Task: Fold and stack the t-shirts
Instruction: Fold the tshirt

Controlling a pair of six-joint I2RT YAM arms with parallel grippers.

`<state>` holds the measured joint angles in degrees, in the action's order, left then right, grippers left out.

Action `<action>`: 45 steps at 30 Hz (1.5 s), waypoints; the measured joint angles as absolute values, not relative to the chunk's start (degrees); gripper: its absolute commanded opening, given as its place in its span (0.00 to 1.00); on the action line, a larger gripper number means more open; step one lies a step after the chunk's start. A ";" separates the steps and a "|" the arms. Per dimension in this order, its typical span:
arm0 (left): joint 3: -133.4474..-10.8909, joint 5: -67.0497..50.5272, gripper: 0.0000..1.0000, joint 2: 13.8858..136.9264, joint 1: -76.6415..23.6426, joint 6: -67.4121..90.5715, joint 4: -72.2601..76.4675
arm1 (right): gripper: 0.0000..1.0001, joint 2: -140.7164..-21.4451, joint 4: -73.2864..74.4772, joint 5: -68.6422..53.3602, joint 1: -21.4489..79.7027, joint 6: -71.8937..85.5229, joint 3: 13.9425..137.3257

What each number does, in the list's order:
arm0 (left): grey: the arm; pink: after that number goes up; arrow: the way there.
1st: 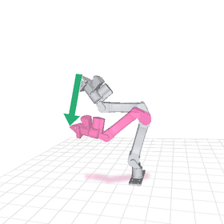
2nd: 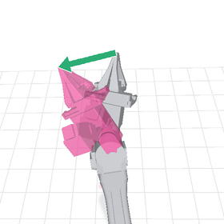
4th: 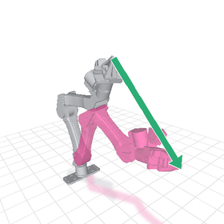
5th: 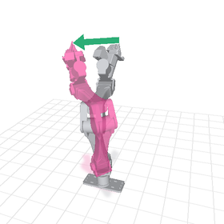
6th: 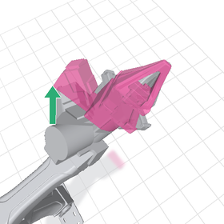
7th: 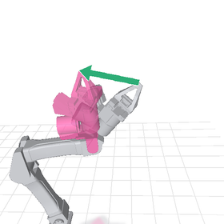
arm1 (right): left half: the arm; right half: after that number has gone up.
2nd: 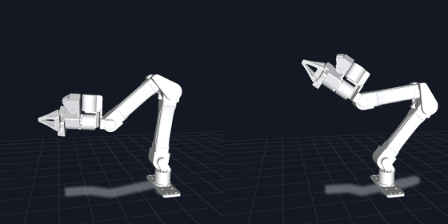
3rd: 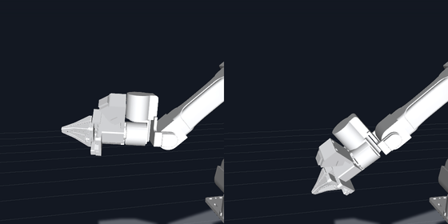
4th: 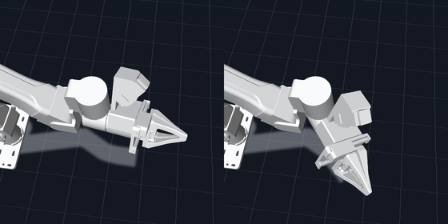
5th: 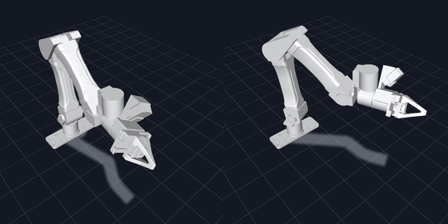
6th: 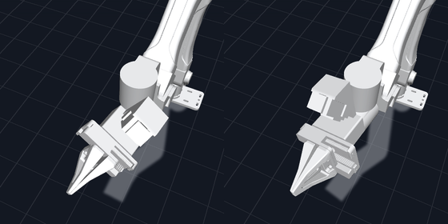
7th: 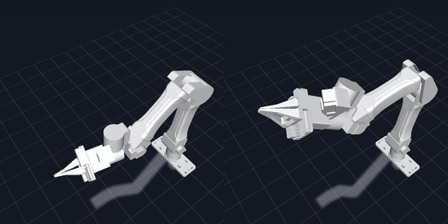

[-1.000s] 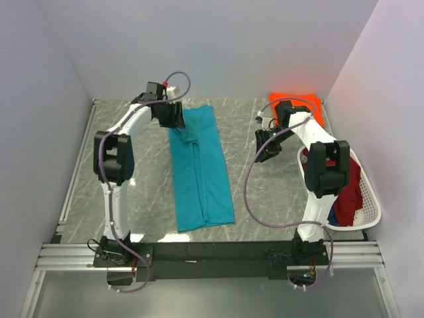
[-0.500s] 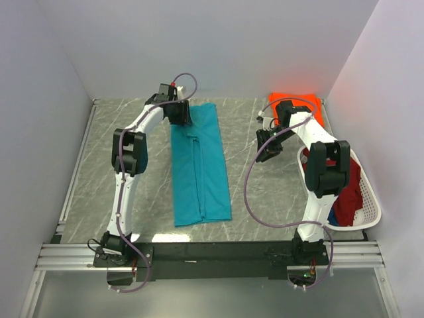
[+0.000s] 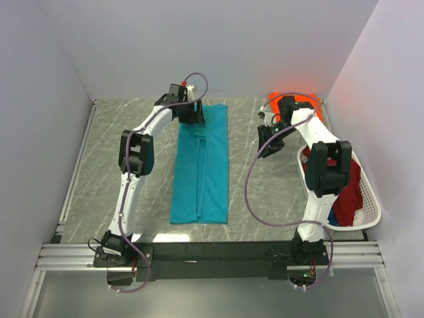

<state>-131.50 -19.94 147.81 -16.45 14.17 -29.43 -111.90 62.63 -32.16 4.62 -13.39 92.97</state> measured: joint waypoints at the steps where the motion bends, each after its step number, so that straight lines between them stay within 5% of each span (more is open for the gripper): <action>1: -131.50 -20.08 0.93 147.59 -16.38 14.35 -29.17 | 0.42 -112.07 63.53 -32.10 4.62 -13.69 94.70; 2: -131.48 -20.14 0.99 147.20 -16.19 14.15 -28.97 | 0.43 -112.51 64.86 -32.08 4.62 -14.15 97.23; 10: -122.65 -18.61 0.99 128.64 -12.58 10.31 -22.59 | 0.63 -112.77 70.13 -23.94 6.83 -20.27 126.52; 16: -115.02 -19.70 0.99 103.94 -11.84 0.08 -17.76 | 0.55 -99.57 61.19 -12.29 19.79 -25.56 118.41; 20: -104.97 -25.69 0.99 90.80 -12.19 -9.67 -18.87 | 0.84 -91.33 53.41 -9.63 28.21 -29.71 106.76; 23: -88.95 -31.75 0.99 80.84 -11.25 -15.97 -20.23 | 0.87 -89.65 52.69 -10.13 33.95 -34.39 101.65; 32: -49.98 -44.31 0.89 59.53 -6.83 -39.79 -36.82 | 0.81 -84.20 49.15 -14.06 45.30 -37.17 74.63; 38: -35.83 -48.80 0.79 48.84 -6.94 -60.05 -49.23 | 0.75 -83.24 44.84 -14.68 55.75 -36.47 58.96; 45: -30.17 -49.06 0.57 46.13 -10.68 -74.43 -51.88 | 0.50 -77.78 35.81 -11.09 62.11 -36.12 46.98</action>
